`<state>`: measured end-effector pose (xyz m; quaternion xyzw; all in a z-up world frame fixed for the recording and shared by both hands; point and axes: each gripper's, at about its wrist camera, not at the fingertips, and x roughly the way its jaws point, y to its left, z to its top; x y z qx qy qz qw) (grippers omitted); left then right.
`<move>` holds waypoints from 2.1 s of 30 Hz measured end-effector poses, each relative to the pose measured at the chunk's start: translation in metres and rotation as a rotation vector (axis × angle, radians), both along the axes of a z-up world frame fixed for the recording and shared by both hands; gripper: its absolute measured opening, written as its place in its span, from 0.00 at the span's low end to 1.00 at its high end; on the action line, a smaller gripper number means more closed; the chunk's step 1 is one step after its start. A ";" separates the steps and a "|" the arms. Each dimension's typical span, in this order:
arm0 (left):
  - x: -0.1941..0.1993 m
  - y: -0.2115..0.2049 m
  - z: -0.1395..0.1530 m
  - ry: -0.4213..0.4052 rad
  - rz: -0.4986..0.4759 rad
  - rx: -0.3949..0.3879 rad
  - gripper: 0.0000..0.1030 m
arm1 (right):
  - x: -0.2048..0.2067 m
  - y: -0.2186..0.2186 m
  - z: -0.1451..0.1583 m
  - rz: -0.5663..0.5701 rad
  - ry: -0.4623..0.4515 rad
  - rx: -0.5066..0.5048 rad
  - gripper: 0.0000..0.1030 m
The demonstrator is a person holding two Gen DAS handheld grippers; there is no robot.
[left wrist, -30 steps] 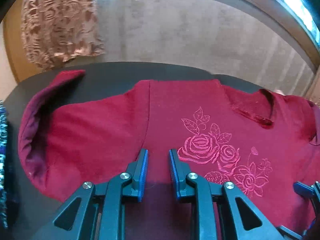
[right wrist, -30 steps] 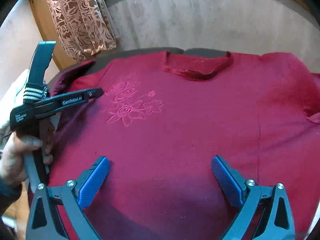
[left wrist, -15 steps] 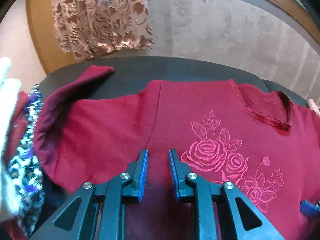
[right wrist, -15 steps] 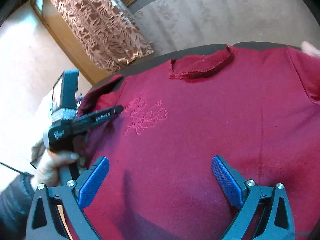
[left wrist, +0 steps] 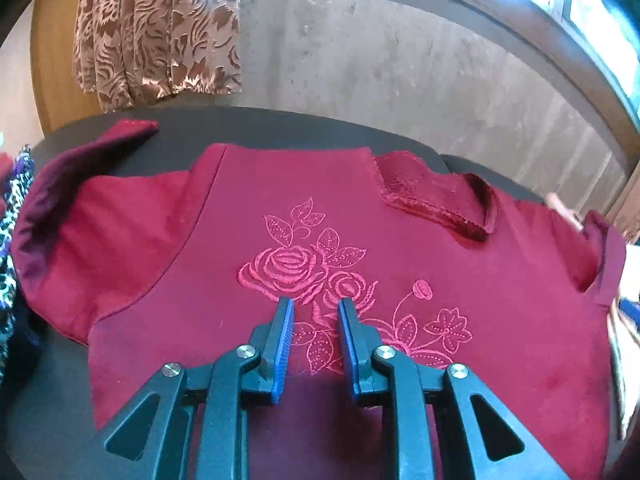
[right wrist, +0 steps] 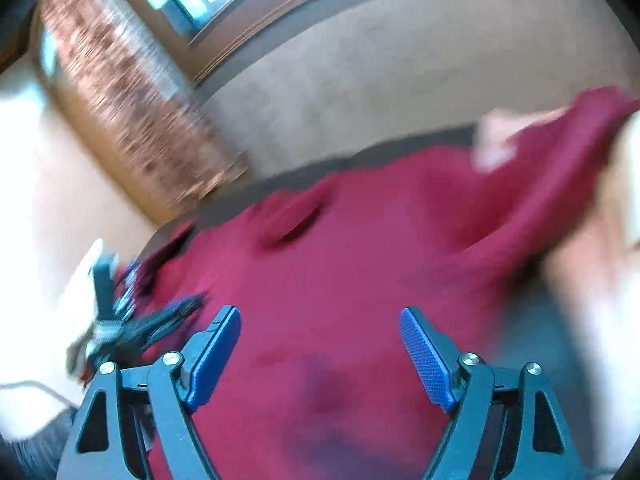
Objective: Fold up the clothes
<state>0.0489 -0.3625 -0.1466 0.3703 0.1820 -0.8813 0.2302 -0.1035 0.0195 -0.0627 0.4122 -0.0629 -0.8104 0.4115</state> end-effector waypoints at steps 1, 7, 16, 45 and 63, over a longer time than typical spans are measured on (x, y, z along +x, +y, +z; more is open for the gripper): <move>-0.001 0.001 -0.002 0.001 -0.011 0.009 0.22 | -0.022 0.015 0.006 -0.055 0.002 0.019 0.80; -0.005 0.006 -0.008 0.006 -0.027 0.008 0.23 | -0.148 0.098 0.030 -0.390 -0.032 0.059 0.81; -0.002 0.009 -0.012 0.019 -0.017 0.003 0.24 | -0.246 0.109 0.015 -0.563 -0.066 0.222 0.81; -0.001 0.009 -0.013 0.031 -0.005 -0.012 0.25 | -0.146 0.196 0.057 -0.631 0.097 0.298 0.11; -0.003 0.015 -0.005 0.029 -0.038 0.010 0.25 | 0.008 0.209 0.033 -0.505 0.174 0.259 0.52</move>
